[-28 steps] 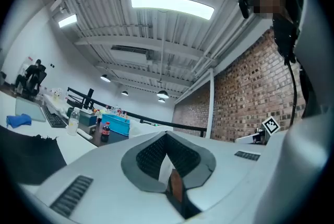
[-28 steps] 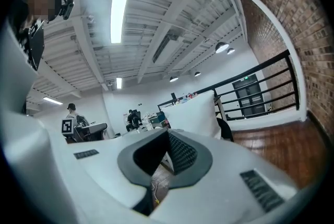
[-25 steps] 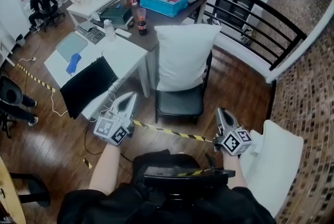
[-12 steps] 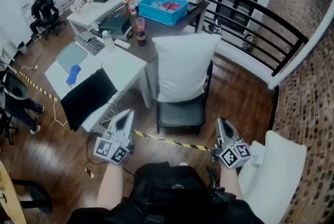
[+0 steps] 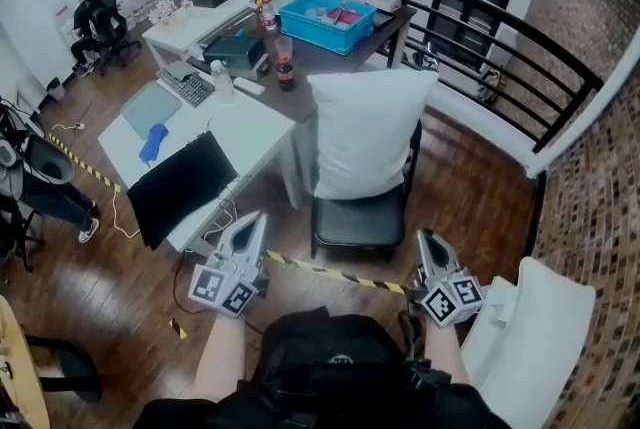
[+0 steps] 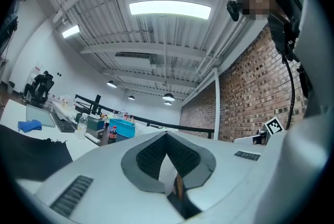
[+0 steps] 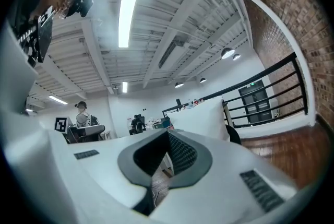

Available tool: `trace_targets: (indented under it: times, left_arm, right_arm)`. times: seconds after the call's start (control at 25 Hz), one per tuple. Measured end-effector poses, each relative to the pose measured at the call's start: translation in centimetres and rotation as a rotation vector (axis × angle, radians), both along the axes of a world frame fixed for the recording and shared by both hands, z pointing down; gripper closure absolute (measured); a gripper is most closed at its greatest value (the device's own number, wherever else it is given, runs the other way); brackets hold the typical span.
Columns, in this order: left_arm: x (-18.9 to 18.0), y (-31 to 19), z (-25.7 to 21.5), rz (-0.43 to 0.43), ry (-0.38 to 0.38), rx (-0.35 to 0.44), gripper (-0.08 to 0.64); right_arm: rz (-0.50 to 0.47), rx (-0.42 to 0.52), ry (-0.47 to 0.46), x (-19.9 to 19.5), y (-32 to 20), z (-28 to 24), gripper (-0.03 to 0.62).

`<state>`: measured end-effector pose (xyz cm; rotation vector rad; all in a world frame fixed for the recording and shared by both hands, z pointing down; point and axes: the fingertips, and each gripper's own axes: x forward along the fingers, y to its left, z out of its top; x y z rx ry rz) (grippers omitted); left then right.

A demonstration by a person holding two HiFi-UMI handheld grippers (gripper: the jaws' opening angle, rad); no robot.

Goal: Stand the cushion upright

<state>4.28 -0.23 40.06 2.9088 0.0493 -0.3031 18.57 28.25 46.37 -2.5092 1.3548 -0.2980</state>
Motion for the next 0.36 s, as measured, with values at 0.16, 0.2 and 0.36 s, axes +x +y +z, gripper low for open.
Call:
trace_targets:
  times: [0.16,0.2,0.36]
  left_arm:
    - [-0.7,0.0,0.3,-0.009,-0.005,0.009,0.558]
    - [-0.9,-0.1,0.5,-0.011,-0.007,0.010,0.558]
    - [-1.8,-0.5,1.0,-0.015,-0.014,0.008,0.558]
  right_arm:
    - [-0.004,-0.004,-0.010,-0.5,0.0,0.5,0.591]
    - [-0.003,-0.003,-0.011,-0.6,0.1,0.6,0.591]
    - [0.008,0.006,-0.014,-1.1,0.4,0.7,0.591]
